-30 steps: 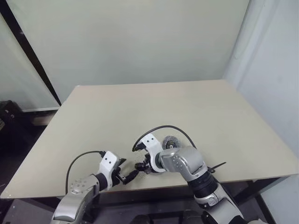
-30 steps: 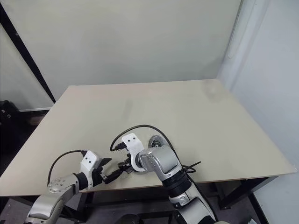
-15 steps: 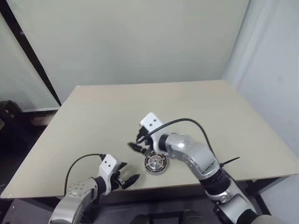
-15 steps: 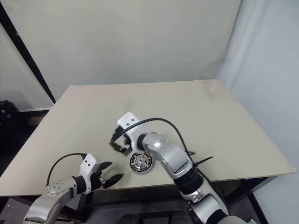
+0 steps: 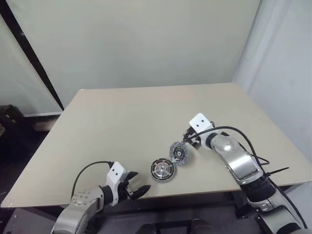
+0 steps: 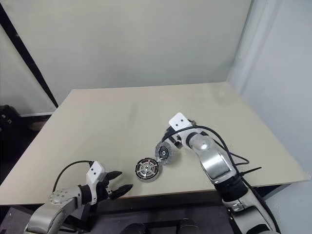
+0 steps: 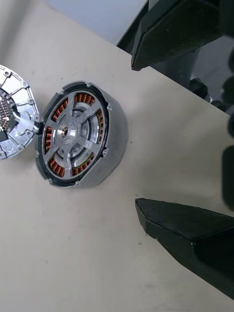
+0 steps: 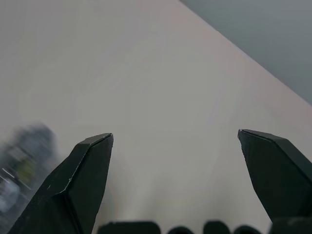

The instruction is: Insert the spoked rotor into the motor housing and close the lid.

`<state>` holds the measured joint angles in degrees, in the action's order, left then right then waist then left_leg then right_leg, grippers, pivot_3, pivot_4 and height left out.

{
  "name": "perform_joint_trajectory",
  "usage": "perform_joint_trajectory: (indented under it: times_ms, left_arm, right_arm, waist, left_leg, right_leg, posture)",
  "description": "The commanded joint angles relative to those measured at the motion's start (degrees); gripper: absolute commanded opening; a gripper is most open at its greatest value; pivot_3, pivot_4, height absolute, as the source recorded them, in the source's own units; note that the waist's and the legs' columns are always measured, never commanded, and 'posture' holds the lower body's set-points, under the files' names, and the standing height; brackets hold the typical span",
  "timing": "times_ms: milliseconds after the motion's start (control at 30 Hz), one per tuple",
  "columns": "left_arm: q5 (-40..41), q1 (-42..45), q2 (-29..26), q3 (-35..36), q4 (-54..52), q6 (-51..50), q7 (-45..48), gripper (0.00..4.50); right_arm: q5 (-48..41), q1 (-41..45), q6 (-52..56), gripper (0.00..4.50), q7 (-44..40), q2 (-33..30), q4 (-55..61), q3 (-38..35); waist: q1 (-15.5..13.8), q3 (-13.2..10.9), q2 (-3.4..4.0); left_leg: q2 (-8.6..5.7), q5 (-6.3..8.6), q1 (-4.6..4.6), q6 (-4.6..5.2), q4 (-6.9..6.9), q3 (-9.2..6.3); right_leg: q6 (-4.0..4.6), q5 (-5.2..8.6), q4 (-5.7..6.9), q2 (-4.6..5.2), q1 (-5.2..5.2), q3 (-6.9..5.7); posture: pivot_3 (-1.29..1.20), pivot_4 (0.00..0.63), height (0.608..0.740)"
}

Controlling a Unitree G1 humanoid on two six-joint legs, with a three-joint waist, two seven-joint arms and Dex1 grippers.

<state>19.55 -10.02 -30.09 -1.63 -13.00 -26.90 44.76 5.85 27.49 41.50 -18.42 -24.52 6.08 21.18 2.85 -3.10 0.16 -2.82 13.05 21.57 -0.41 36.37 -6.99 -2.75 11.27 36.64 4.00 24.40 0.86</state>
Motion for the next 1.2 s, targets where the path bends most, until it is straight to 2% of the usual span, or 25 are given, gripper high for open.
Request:
perform_joint_trajectory:
  times_ms: [33,133,300,567,900,1033,1200]
  left_arm:
    - [1.0,1.4,-0.5,0.7,-1.3,0.0,0.4,4.5]
    - [1.2,2.0,-1.0,0.6,-1.4,-0.7,0.6,4.5]
    - [2.2,2.2,-1.7,0.7,-2.1,-2.3,1.3,2.95]
    - [2.8,2.3,-2.3,1.0,-2.8,-3.2,1.4,0.1]
    - [2.6,2.2,-2.9,1.3,-3.6,-3.7,1.2,0.04]
    - [2.6,2.3,-3.1,1.4,-3.8,-3.7,1.1,0.04]
    - [2.6,2.2,-3.5,1.6,-3.9,-3.6,1.1,0.04]
  right_arm:
    - [3.2,-0.9,-3.6,4.48,0.0,-1.8,-1.5,-0.2]
    - [3.1,-2.2,-5.4,4.48,-1.3,-1.1,-4.0,0.3]
    - [0.2,-3.8,-8.1,4.5,-5.0,2.8,-3.9,0.1]
    - [-3.4,-5.3,-8.2,4.5,-11.0,8.6,-1.1,1.9]
    - [0.0,-5.7,-10.7,4.5,-11.6,12.2,-7.4,8.8]
    - [0.0,-5.0,-12.4,4.5,-11.2,13.0,-10.2,8.1]
    - [-4.0,-2.8,-12.6,4.5,-13.4,13.6,-10.0,3.6]
  waist:
    - [0.0,0.0,-0.01]
    - [0.0,-0.1,-0.04]
    - [0.0,-0.1,-0.06]
    - [0.0,-0.2,-0.06]
    - [0.0,-0.2,-0.04]
    - [0.0,-0.2,-0.04]
    - [0.0,-0.2,-0.03]
  left_leg:
    - [0.01,0.0,0.01,0.0,0.05,0.01]
    - [0.06,0.0,0.02,0.0,0.13,0.09]
    - [0.22,0.0,0.01,0.0,0.22,0.18]
    - [0.32,0.0,0.0,0.0,0.25,0.14]
    - [0.32,0.02,-0.02,-0.02,0.23,0.14]
    - [0.32,0.09,-0.05,-0.15,0.26,0.15]
    - [0.32,0.12,-0.04,-0.2,0.32,0.14]
  right_leg:
    - [0.0,0.0,0.0,0.0,-0.01,0.0]
    - [0.01,0.0,0.0,-0.01,-0.02,0.0]
    - [0.01,0.0,0.0,-0.08,-0.02,-0.03]
    - [0.0,0.0,0.02,-0.13,-0.03,-0.05]
    - [0.01,0.0,0.03,-0.14,-0.01,-0.06]
    - [0.01,0.0,0.02,-0.11,-0.06,-0.05]
    - [0.01,0.0,0.03,-0.13,-0.07,-0.06]
  posture:
    - [0.0,0.0,0.74]
    - [0.0,0.0,0.74]
    - [0.0,0.0,0.74]
    - [0.0,0.0,0.74]
    - [0.0,0.0,0.74]
    - [0.0,0.0,0.74]
    - [0.0,0.0,0.74]
